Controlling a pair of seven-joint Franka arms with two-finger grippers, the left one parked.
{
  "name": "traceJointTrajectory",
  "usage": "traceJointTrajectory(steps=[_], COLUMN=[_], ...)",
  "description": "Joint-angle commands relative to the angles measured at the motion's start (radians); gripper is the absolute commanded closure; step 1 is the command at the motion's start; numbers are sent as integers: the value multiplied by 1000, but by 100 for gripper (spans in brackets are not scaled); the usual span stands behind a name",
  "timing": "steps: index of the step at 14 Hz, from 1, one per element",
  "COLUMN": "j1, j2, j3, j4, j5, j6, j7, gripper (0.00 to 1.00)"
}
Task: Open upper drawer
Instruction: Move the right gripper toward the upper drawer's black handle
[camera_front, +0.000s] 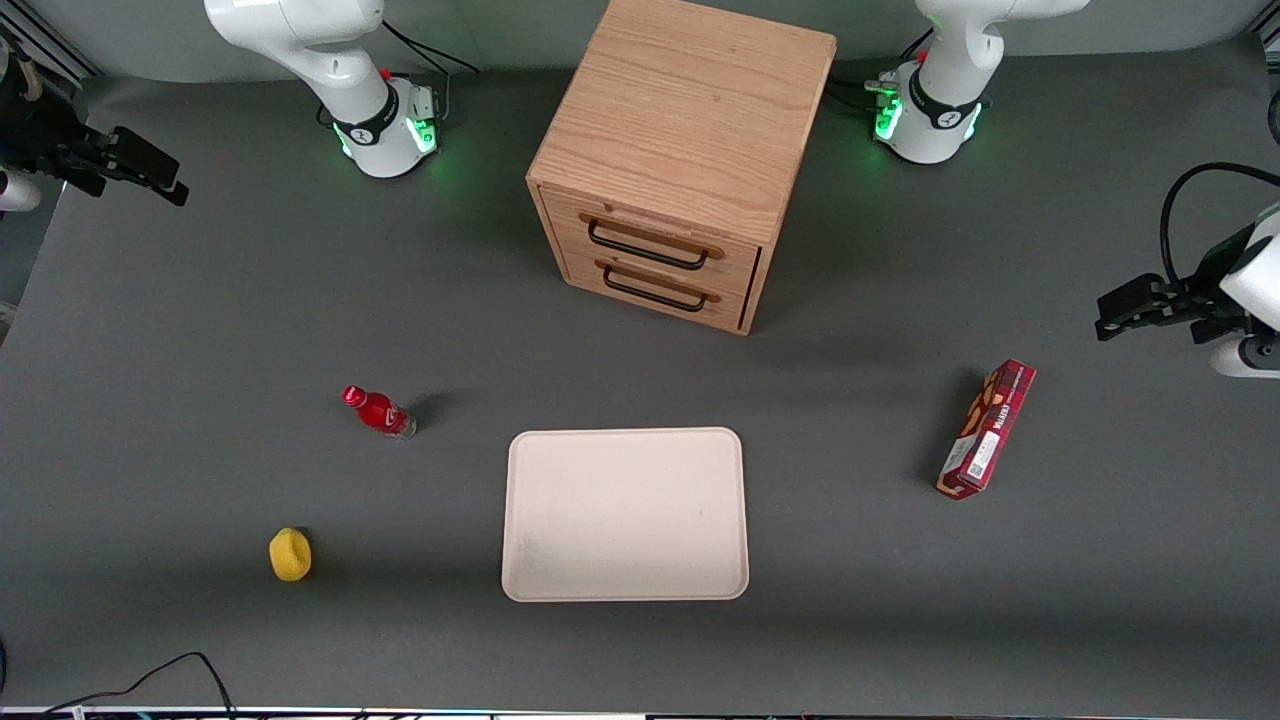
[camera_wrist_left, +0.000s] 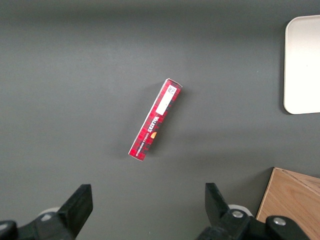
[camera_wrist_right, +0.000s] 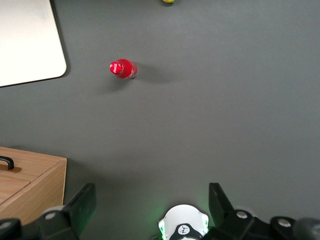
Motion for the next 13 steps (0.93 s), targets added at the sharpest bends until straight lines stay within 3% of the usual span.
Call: traceJointTrajectory(steps=[1,6,8,13], j1=[-2,-2,6,9], j2=[9,13,14,102], j3=[3,10,45,137], j4=[27,53,70,128], j5=[-22,-7,7,220], j6=[-24,-25,-27,-33], j7=[6,-12,-148,-224], gripper=[0,0,0,0])
